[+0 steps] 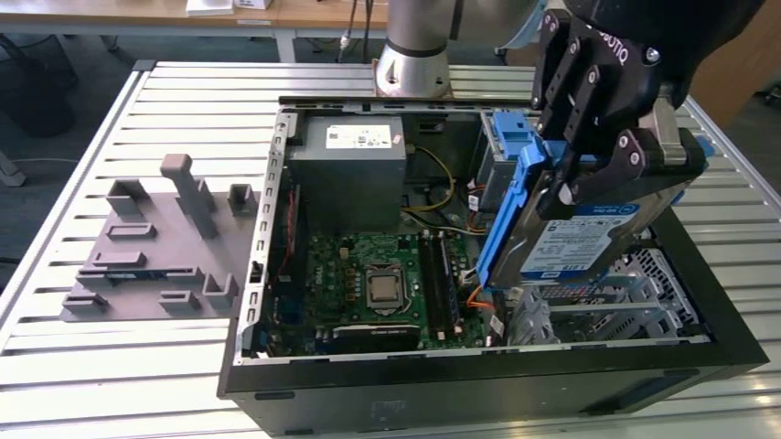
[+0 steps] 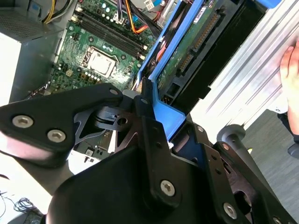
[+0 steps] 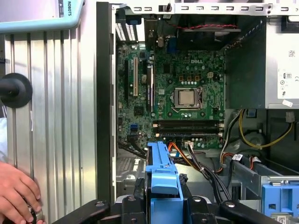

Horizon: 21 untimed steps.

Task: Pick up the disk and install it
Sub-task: 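Insert the disk into the insertion slot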

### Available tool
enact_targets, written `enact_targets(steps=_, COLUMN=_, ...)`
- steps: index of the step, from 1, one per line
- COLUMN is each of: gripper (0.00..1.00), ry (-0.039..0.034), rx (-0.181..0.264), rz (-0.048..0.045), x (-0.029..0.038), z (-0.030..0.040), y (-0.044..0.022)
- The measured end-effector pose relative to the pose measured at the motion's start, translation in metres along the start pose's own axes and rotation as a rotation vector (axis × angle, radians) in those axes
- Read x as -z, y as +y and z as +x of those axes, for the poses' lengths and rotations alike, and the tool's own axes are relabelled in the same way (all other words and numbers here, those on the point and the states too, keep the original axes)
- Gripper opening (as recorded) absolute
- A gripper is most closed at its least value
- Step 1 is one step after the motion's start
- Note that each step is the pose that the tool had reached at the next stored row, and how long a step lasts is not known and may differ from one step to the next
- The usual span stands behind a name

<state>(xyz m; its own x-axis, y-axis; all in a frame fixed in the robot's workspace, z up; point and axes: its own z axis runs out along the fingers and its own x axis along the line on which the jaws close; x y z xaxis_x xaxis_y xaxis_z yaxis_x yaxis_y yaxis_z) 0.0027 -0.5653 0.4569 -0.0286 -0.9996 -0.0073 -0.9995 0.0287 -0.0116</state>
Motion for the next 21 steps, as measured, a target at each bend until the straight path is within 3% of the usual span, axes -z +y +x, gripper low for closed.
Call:
enact_targets(steps=12, gripper=0.36, ry=-0.0001, rx=0.000, rz=-0.0007, x=-0.0027, z=0.0038, y=-0.0119)
enact_targets(steps=21, gripper=0.36, ry=0.0000, rx=0.000, rz=-0.0020, x=-0.0053, z=0.0045, y=-0.0301)
